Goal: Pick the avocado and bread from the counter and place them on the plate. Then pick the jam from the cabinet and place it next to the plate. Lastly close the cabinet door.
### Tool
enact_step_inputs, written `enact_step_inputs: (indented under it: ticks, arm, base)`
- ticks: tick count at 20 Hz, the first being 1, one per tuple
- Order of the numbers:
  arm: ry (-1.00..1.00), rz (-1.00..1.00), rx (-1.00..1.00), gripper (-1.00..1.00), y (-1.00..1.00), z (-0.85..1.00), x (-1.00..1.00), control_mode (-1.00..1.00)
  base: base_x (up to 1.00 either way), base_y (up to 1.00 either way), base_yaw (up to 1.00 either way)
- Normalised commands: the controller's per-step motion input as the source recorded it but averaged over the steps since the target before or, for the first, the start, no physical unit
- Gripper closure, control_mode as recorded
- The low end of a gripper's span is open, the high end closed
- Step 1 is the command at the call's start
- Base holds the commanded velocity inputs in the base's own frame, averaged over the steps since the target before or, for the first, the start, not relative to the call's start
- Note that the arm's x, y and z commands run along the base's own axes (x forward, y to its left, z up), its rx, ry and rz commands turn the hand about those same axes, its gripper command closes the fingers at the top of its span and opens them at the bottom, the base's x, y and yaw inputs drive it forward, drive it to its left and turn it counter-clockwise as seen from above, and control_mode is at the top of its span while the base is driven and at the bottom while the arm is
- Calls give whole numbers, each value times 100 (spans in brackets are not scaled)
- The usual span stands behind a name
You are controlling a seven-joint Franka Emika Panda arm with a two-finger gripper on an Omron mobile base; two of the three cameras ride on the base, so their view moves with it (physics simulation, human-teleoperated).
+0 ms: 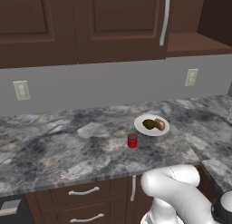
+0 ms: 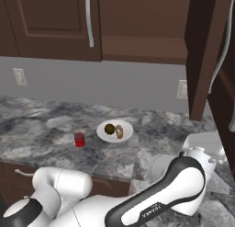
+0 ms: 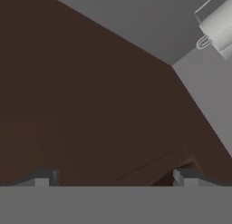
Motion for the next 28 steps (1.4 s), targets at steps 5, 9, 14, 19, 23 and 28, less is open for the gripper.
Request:
enact_step_inputs:
  ticks: [5, 9, 14, 19, 23, 28]
  arm:
    - [0, 0, 0, -100, -14, 0, 5, -100]
    - [0, 0, -2, -100, -2, 0, 26, -100]
    - [0, 0, 0, -100, -8, 0, 34, -100]
    - [0, 0, 0, -100, -17, 0, 30, -100]
    - [0, 0, 0, -100, -9, 0, 16, -100]
    - [-1, 0, -3, -100, 0, 3, 0, -100]
  base:
    - [0, 0, 0]
    - [0, 0, 0]
    - [0, 0, 0]
    - [0, 0, 0]
    - [0, 0, 0]
    - [0, 0, 0]
